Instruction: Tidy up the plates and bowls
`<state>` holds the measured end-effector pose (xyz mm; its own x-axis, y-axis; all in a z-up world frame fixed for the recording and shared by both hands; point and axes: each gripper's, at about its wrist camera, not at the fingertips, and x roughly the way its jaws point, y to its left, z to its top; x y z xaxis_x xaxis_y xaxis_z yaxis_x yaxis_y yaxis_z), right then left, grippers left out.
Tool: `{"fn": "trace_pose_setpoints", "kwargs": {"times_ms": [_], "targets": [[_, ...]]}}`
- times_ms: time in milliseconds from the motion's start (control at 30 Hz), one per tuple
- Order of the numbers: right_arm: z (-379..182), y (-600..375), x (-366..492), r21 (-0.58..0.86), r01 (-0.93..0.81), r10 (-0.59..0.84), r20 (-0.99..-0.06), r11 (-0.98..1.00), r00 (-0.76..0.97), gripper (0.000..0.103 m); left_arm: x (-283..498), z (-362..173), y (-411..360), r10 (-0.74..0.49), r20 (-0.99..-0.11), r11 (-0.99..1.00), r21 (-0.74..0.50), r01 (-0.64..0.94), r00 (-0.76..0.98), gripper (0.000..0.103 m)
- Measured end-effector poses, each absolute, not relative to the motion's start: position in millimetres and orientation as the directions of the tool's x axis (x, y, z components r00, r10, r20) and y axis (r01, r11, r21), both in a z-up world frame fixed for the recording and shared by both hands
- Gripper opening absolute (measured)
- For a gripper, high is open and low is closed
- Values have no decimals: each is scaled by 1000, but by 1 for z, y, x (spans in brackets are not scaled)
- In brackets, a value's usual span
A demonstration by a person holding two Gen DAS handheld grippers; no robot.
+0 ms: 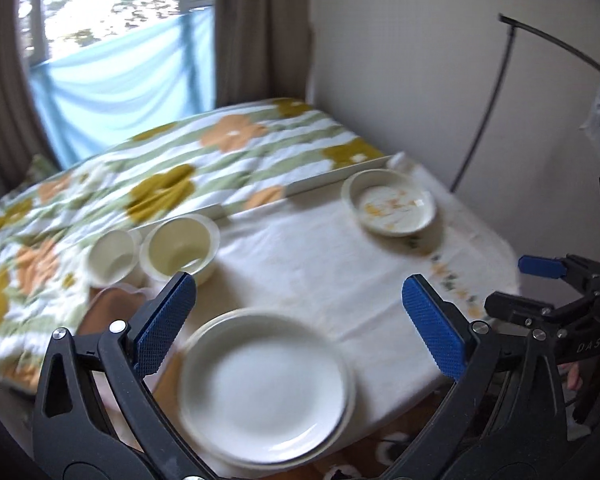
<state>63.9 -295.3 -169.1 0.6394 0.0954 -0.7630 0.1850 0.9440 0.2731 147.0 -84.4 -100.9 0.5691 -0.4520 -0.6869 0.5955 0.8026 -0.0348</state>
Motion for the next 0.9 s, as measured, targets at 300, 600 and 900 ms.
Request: {"fn": "trace_pose_setpoints", "kwargs": {"times_ms": [300,600,900], "targets": [[-142,-371,72,275,303,0,-740,913,673,103,229,-97,-191,-612,-716,646,-208,734,336,103],[-218,-435,137,400,393,85,-782,828,618,90,329,-175,-284,-545,-822,615,-257,746,166,92],[-288,-469,192,482,471,181,-815,739,551,54,387,-264,-343,-388,-920,642,-223,734,60,53]]}}
